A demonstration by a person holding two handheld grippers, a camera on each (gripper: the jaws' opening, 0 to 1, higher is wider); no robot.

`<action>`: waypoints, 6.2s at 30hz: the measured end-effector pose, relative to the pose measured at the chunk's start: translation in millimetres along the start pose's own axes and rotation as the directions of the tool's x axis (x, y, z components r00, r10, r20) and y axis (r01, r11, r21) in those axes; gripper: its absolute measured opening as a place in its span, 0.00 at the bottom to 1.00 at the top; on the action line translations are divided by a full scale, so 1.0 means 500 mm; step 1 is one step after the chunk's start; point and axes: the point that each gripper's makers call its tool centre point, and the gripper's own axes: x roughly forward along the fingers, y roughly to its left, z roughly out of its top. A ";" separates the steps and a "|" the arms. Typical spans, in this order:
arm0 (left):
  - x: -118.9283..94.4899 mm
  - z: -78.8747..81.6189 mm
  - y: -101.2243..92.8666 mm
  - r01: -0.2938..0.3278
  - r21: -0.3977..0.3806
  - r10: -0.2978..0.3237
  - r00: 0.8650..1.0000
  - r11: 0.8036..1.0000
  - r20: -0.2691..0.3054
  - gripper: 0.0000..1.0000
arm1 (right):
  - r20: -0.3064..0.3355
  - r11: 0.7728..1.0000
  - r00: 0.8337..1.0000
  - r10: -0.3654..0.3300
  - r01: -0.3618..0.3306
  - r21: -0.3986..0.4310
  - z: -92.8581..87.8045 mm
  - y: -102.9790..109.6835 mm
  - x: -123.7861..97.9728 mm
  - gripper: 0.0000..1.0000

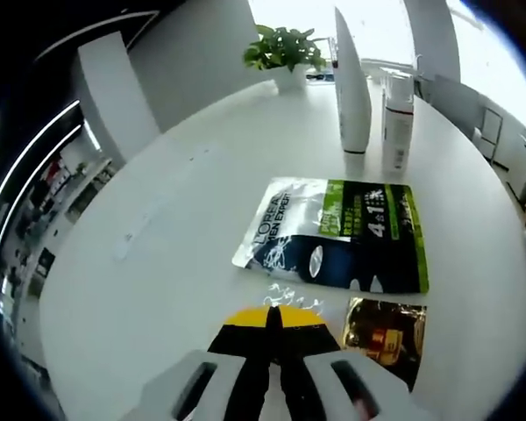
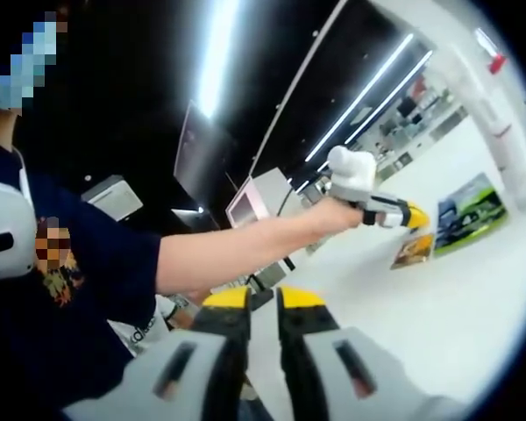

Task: Arrange the skincare products in the storage area until every visible bottle or jar stands upright without overlapping.

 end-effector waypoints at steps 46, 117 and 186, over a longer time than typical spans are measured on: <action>-0.060 -0.069 -0.025 0.028 -0.038 -0.030 0.998 0.999 -0.052 0.00 | -0.010 1.000 1.000 0.017 -0.017 -0.011 -0.007 0.022 0.009 0.11; -0.056 -0.079 0.038 -0.037 -0.116 0.032 0.998 0.993 -0.045 0.00 | -0.018 1.000 1.000 0.001 -0.001 -0.010 -0.007 0.014 0.011 0.10; -0.139 -0.120 -0.032 -0.072 -0.182 0.082 0.996 0.981 0.047 0.39 | -0.045 0.999 0.999 -0.003 0.001 -0.039 -0.021 0.058 0.010 0.10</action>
